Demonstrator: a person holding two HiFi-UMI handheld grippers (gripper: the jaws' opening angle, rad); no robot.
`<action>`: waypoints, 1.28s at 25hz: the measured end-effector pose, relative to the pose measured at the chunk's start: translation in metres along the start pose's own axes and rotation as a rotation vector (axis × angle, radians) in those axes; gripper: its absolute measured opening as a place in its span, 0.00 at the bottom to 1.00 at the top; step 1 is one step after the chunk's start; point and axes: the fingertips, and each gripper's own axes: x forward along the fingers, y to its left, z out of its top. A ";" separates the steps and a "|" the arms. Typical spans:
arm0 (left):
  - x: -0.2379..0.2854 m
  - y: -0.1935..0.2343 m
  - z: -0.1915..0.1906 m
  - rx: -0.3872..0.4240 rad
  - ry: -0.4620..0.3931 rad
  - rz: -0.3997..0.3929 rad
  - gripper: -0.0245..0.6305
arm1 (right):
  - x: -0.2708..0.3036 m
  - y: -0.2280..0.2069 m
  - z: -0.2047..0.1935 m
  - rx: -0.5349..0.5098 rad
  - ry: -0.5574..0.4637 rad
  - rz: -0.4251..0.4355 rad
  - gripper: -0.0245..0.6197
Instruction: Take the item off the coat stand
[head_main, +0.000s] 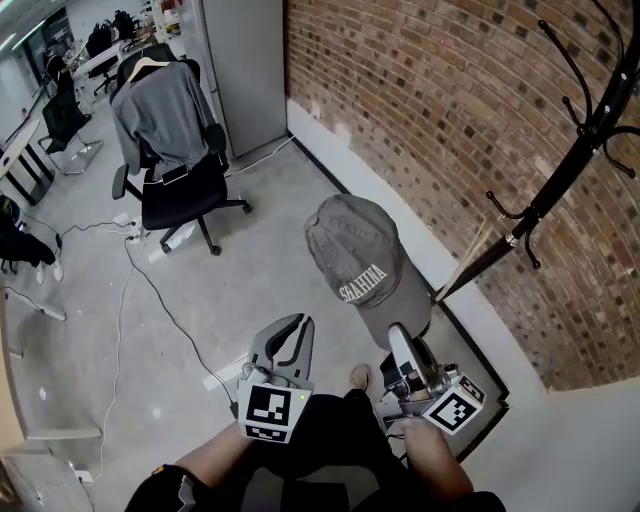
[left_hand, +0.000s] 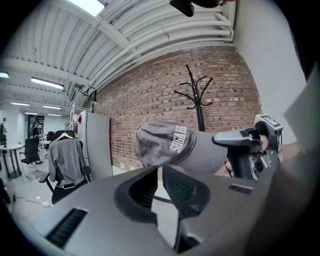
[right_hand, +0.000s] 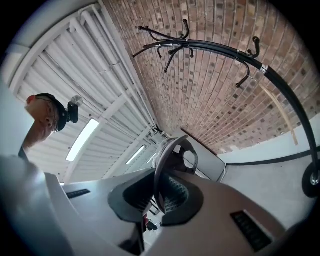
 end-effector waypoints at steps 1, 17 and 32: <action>-0.009 0.003 -0.004 -0.001 0.000 -0.010 0.13 | -0.002 0.006 -0.010 -0.001 0.001 -0.014 0.09; -0.098 0.009 -0.056 -0.086 0.064 -0.119 0.13 | -0.047 0.053 -0.104 0.030 0.050 -0.184 0.09; -0.112 -0.122 -0.067 -0.046 0.089 -0.222 0.13 | -0.170 0.065 -0.088 -0.002 0.013 -0.199 0.09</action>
